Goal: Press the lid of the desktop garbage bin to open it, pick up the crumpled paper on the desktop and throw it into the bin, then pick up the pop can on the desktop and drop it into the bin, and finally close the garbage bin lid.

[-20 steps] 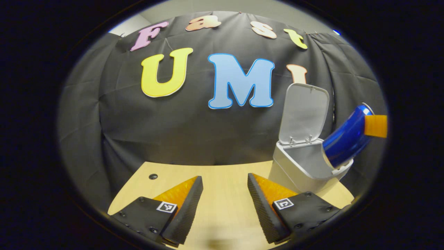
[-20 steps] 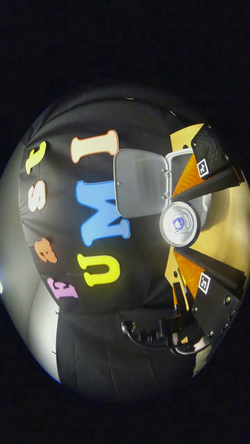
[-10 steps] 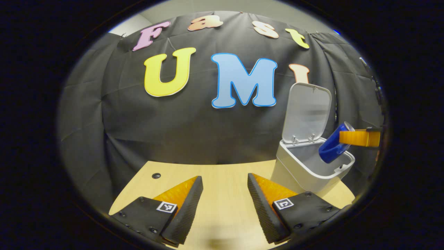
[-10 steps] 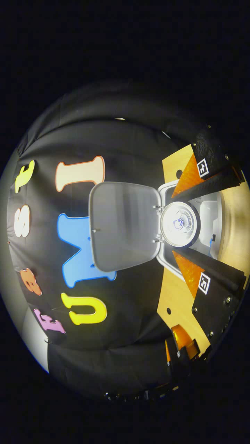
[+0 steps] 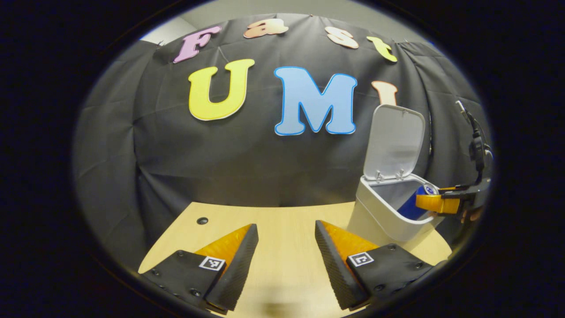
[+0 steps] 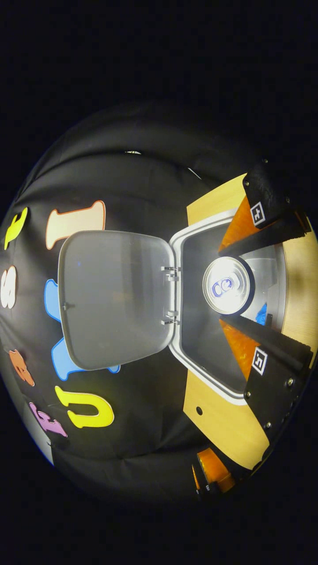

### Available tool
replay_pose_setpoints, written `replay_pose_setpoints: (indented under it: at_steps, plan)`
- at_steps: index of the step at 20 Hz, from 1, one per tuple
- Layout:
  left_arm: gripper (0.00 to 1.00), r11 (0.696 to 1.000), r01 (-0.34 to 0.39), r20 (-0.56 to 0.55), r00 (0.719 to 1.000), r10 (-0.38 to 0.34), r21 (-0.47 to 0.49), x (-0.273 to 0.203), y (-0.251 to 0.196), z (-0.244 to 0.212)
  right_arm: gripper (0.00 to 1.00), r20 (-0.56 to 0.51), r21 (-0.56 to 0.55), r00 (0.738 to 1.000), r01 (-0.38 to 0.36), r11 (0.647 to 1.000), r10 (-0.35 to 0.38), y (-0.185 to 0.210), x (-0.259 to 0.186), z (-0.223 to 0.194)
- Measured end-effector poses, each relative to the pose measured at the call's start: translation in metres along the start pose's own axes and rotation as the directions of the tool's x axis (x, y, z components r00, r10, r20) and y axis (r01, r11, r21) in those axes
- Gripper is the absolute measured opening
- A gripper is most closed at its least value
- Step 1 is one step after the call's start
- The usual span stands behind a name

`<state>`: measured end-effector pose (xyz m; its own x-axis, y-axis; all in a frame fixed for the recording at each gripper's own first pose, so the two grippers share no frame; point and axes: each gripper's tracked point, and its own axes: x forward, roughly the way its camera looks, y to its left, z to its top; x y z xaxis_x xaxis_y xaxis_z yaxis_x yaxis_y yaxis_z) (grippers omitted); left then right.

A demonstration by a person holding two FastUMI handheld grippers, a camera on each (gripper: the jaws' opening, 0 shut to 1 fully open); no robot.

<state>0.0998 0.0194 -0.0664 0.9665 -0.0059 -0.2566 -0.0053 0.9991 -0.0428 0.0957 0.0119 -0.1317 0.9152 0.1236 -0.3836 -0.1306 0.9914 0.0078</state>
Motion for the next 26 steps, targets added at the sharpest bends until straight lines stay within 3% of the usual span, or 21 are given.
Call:
replay_pose_setpoints:
  at_steps: [5, 6, 18, 19, 20, 21, 22, 26]
  plan:
    - [0.86, 1.000, -0.001, -0.003, 1.000, 0.001, -0.004, -0.0001, 0.0003, -0.0022, 0.85, -0.007, -0.019, 1.000, 0.008, 1.000, -0.008, 0.0029, 0.0036, -0.0021]
    - [0.92, 1.000, -0.001, -0.004, 1.000, 0.001, -0.005, -0.0007, 0.0010, -0.0030, 0.85, -0.005, -0.019, 1.000, 0.008, 1.000, -0.008, 0.0029, 0.0039, -0.0028]
    - [0.92, 1.000, 0.002, -0.010, 1.000, -0.002, -0.005, 0.0020, -0.0008, -0.0054, 0.86, 0.004, -0.021, 1.000, 0.006, 1.000, -0.006, 0.0040, 0.0017, 0.0000]
    - [0.86, 1.000, 0.001, -0.009, 1.000, -0.001, -0.003, 0.0008, -0.0003, -0.0054, 0.87, 0.007, -0.019, 1.000, 0.006, 1.000, -0.006, 0.0040, 0.0017, -0.0016]
    - [0.86, 1.000, 0.000, -0.009, 1.000, 0.000, -0.002, 0.0006, 0.0001, -0.0052, 0.98, 0.009, -0.018, 1.000, 0.006, 1.000, -0.006, 0.0038, 0.0019, -0.0008]
    - [0.86, 1.000, -0.001, -0.009, 1.000, 0.001, -0.001, 0.0003, 0.0007, -0.0053, 0.89, 0.008, -0.018, 1.000, 0.006, 1.000, -0.006, 0.0043, 0.0021, -0.0014]
    - [0.92, 1.000, -0.001, -0.009, 1.000, 0.001, -0.001, 0.0001, 0.0009, -0.0055, 0.89, 0.009, -0.019, 1.000, 0.006, 1.000, -0.006, 0.0044, -0.0003, -0.0004]
    - [0.92, 1.000, -0.002, -0.009, 1.000, 0.002, -0.002, -0.0018, 0.0010, -0.0060, 0.89, 0.009, -0.019, 1.000, 0.006, 1.000, -0.006, 0.0048, 0.0025, -0.0010]
